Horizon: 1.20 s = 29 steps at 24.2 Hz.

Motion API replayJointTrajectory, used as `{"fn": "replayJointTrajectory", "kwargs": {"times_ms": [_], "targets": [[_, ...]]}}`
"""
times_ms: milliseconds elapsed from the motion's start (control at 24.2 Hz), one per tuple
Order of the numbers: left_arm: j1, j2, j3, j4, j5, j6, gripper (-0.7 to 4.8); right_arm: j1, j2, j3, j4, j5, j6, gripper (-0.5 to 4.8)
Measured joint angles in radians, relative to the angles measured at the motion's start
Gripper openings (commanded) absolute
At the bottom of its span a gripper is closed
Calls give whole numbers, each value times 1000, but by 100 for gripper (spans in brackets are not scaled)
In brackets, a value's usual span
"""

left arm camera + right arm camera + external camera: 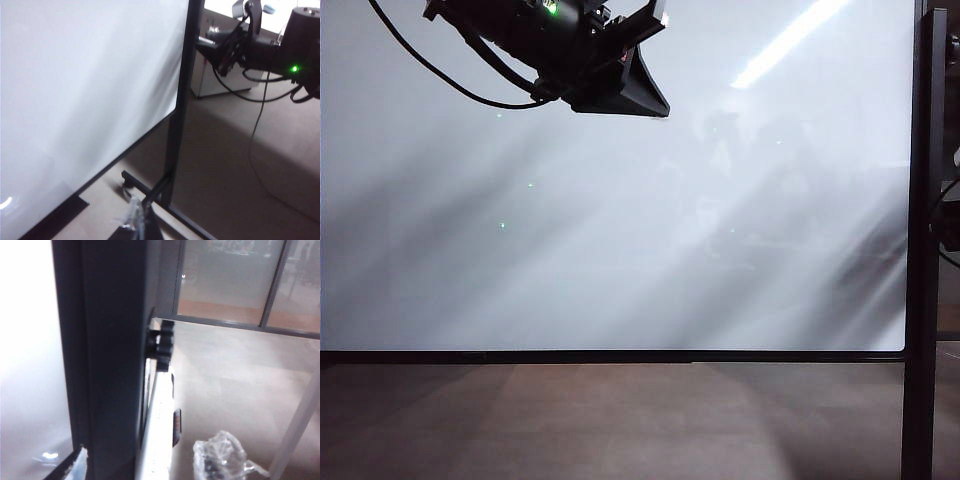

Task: Reach to the right to find the marker pen, pick it up, and write the number 5 on the whiteboard.

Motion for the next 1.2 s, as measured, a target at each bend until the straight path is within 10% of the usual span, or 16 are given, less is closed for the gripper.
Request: {"fn": "replayJointTrajectory", "kwargs": {"times_ms": [909,1199], "targets": [[0,0,0,-48,0,0,-5,8,12,1,5,61,6,196],[0,0,0,-70,0,0,-5,9,12,2,5,62,6,2]]}}
